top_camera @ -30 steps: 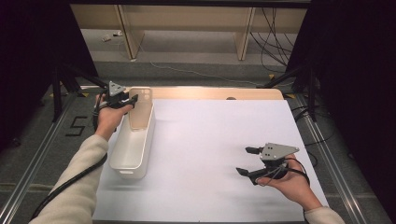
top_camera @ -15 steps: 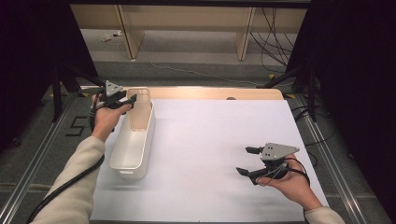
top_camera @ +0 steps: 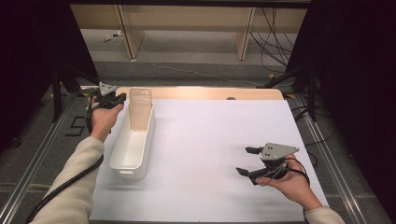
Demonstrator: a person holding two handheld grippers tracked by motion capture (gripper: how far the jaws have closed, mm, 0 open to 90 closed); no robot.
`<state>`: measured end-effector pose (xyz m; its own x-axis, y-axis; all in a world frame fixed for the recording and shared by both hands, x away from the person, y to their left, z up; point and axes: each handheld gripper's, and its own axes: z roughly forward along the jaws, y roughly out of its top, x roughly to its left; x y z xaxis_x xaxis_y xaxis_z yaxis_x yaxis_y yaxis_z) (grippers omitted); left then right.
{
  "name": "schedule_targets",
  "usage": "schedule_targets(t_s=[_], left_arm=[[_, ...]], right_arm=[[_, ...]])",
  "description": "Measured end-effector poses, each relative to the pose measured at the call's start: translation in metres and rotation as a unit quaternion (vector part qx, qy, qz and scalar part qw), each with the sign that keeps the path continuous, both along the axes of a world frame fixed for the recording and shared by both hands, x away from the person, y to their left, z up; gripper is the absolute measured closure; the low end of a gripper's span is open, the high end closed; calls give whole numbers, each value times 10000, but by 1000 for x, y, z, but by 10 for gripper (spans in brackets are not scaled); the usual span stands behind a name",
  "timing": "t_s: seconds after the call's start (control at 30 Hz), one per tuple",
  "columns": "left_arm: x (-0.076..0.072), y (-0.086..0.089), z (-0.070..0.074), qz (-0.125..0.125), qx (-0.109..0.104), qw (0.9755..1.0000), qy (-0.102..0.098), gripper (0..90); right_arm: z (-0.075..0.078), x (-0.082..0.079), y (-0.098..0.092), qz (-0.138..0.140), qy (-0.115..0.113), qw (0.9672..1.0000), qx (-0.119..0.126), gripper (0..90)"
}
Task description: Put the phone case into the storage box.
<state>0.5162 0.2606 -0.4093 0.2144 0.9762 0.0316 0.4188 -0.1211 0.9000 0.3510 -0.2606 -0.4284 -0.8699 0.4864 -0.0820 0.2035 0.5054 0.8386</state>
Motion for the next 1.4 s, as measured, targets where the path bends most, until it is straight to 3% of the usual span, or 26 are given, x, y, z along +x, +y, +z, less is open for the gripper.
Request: schedule_targets(t_s=[0.63, 1.4], left_arm=[[12, -6, -8, 39, 118, 9996, 243, 890], [16, -9, -9, -95, 222, 9994, 250, 882]], right_arm=[[1, 0, -1, -12, -25, 10000, -3, 220], [0, 0, -1, -11, -6, 10000, -5, 219]])
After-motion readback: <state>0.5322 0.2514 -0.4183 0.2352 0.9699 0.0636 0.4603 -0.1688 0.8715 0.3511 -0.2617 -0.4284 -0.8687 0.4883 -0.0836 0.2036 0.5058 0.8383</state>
